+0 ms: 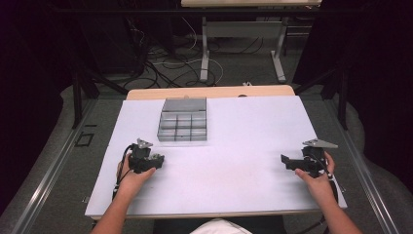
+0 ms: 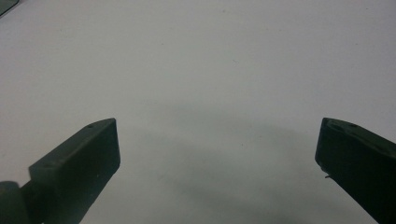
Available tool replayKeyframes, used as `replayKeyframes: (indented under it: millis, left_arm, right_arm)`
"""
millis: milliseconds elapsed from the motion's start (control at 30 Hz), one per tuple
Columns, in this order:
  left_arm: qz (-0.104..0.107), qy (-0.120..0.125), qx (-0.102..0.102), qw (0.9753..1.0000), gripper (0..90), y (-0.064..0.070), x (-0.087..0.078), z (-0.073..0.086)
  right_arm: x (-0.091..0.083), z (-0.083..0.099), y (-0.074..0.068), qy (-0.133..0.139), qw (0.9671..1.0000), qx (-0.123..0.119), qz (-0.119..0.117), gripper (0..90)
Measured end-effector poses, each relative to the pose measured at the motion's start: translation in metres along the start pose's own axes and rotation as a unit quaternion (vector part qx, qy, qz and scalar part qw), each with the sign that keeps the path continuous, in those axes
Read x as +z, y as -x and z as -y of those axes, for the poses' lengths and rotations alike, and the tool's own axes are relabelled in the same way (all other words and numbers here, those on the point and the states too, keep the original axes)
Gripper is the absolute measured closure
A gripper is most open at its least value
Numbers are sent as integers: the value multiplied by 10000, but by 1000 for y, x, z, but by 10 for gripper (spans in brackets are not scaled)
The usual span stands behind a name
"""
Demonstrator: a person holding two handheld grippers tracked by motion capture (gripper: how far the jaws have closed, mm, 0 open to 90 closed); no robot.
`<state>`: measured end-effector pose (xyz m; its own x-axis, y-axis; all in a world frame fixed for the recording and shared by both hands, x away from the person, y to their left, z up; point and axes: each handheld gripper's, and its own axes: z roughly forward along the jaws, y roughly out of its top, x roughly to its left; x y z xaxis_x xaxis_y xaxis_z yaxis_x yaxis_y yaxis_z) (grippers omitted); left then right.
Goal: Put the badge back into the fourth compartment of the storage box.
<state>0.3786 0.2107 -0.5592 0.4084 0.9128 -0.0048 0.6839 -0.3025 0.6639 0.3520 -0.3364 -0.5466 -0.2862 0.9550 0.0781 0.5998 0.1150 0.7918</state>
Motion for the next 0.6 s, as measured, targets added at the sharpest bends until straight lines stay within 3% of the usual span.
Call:
replayKeyframes:
  millis: [600]
  left_arm:
    - [32, -15, -52, 10000, 511, -1, -1, -1]
  right_arm:
    - [2, 1, 0, -54, 10000, 15, -50, 0]
